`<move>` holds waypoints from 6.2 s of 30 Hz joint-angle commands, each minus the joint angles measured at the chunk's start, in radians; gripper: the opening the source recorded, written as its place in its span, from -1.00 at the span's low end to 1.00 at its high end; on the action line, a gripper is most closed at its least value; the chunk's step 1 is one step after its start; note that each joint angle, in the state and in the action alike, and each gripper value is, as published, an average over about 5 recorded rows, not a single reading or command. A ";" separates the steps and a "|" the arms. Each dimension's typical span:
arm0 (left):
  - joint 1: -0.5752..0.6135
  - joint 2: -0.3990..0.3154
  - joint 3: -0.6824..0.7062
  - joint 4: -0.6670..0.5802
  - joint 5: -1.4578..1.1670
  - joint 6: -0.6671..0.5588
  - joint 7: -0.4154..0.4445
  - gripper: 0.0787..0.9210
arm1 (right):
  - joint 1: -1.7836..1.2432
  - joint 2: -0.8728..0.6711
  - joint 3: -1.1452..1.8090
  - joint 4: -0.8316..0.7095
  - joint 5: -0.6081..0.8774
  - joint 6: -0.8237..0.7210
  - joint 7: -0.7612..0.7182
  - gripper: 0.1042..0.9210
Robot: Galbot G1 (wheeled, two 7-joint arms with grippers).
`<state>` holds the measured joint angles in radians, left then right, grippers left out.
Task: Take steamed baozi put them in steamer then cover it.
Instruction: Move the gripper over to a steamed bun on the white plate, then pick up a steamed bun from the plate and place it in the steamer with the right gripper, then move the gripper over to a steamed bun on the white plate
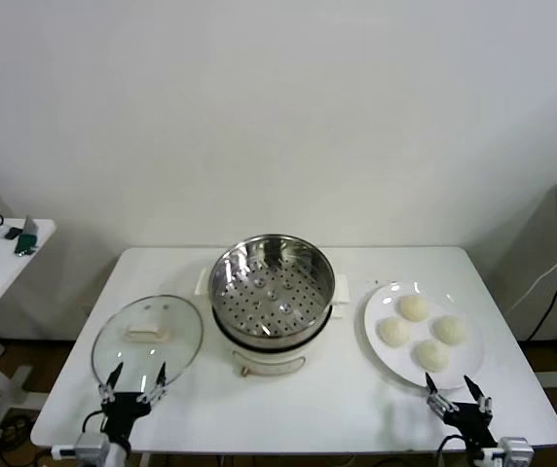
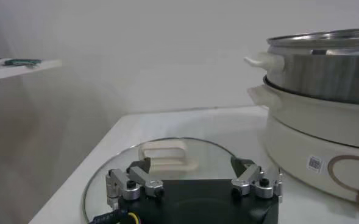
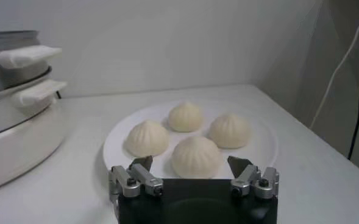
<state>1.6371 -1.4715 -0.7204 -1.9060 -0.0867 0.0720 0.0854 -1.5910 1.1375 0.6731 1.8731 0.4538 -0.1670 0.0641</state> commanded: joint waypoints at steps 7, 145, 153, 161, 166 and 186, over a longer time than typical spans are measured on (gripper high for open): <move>-0.008 -0.013 0.015 -0.006 -0.015 0.009 0.000 0.77 | 0.463 -0.233 -0.100 -0.112 -0.044 -0.266 -0.017 0.76; 0.011 -0.027 -0.013 -0.001 -0.060 -0.052 -0.008 0.77 | 2.031 0.237 -1.939 -0.947 -0.903 0.798 -0.841 0.24; 0.010 -0.026 -0.012 0.004 -0.063 -0.058 -0.009 0.77 | 2.035 0.268 -1.966 -0.988 -0.849 0.817 -0.864 0.24; 0.004 -0.028 -0.009 0.006 -0.065 -0.057 -0.009 0.77 | 2.063 0.256 -2.003 -0.962 -0.755 0.820 -0.853 0.52; 0.003 -0.029 -0.009 0.002 -0.063 -0.055 -0.009 0.77 | 2.153 0.205 -2.032 -0.910 -0.671 0.819 -0.841 0.74; 0.005 -0.022 -0.002 -0.012 -0.066 -0.055 -0.006 0.77 | 2.750 -0.381 -2.688 -0.456 0.257 -0.025 -1.042 0.76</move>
<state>1.6419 -1.4946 -0.7224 -1.9177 -0.1518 0.0175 0.0792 0.9949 0.9486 -1.8095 1.2654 0.5093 0.1212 -0.9468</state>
